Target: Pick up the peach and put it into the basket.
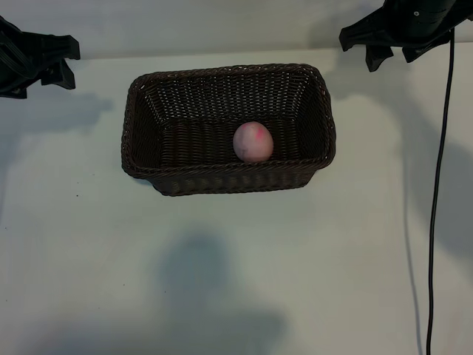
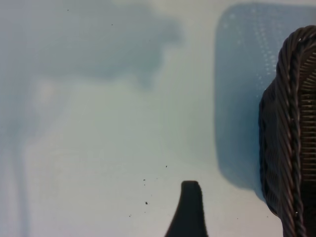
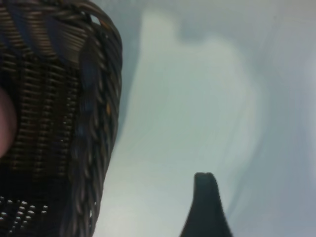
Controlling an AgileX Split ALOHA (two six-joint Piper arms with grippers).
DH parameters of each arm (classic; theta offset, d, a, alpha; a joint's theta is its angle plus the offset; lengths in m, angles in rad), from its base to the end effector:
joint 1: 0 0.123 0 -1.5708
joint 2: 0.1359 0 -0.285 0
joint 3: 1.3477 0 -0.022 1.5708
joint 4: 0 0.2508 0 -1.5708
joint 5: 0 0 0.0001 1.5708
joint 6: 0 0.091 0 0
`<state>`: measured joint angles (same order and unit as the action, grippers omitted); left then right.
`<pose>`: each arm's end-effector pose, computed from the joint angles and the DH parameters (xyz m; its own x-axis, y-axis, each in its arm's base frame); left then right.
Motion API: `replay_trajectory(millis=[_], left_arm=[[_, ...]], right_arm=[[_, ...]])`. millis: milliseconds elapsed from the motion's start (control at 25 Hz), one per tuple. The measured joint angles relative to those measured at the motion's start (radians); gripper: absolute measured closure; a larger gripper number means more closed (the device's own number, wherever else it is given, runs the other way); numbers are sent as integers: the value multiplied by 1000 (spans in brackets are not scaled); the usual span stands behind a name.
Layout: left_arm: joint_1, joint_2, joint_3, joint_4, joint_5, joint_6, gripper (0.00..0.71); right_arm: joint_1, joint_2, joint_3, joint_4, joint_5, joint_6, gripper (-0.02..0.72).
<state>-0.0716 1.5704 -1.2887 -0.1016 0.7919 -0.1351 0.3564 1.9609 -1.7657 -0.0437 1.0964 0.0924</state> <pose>0.3377 -0.0308 0.3029 -0.8356 -0.1452 -0.5297 -0.0615 0.9831 -0.1724 0.4017 0.1458 0.2794 -0.8968 -0.2567 -0.3603 -0.2714 0.9624 -0.0102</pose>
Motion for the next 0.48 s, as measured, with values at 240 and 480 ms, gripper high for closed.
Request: replay_trajectory(millis=[240, 480], left_arm=[[0, 0, 0, 0, 0, 2, 119], [0, 0, 0, 0, 0, 2, 119]], right_arm=[[0, 0, 0, 0, -10, 0, 193], [0, 0, 0, 0, -21, 0, 194]])
